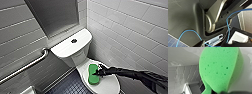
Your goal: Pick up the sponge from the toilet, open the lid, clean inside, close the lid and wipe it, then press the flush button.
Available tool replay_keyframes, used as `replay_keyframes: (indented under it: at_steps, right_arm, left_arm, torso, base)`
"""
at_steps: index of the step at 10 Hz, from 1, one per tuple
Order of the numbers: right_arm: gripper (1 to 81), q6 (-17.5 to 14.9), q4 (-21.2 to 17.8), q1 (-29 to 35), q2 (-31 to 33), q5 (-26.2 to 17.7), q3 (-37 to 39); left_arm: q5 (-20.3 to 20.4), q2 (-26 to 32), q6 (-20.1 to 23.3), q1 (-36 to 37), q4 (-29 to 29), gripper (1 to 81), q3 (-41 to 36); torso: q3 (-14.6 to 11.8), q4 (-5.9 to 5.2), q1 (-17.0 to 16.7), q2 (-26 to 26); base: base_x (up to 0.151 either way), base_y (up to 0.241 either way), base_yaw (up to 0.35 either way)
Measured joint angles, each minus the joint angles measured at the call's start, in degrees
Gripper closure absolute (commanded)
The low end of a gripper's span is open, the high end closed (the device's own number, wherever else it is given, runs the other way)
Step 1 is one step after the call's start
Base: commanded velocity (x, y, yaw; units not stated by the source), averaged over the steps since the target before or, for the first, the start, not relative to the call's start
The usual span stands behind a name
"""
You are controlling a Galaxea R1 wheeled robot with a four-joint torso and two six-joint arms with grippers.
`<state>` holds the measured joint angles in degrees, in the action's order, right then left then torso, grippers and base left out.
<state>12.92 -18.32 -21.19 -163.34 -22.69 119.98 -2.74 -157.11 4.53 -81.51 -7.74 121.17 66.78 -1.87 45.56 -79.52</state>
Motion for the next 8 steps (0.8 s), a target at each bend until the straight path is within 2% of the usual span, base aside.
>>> replay_keyframes:
  at_steps: [3, 5, 6, 8]
  right_arm:
    - [81.1, 0.2, 0.9, 1.7, -8.4, -1.2, 8.2]
    - [81.1, 0.3, 2.8, 1.3, -12.4, -1.8, 11.9]
    - [81.1, 0.4, 4.3, 0.3, -13.2, -1.7, 13.2]
    - [81.1, 0.5, 6.3, -5.0, -13.7, 1.3, 16.8]
  left_arm:
    - [0.0, 0.0, 0.0, 0.1, 0.0, 1.0, 0.1]
    - [0.0, 0.0, 0.0, 0.1, 0.0, 1.0, 0.6]
    - [0.0, 0.0, 0.0, 0.1, 0.0, 1.0, 0.9]
    - [0.0, -0.2, 0.0, 0.0, 0.0, 1.0, 1.3]
  torso:
    - [0.0, 0.00, 0.0, 0.0]
    - [0.0, 0.00, 0.0, 0.0]
    - [0.0, 0.00, 0.0, 0.0]
    - [0.0, 0.00, 0.0, 0.0]
  base:
    - [0.000, 0.000, 0.000]
    - [0.000, 0.000, 0.000]
    - [0.000, 0.000, 0.000]
    - [0.000, 0.000, 0.000]
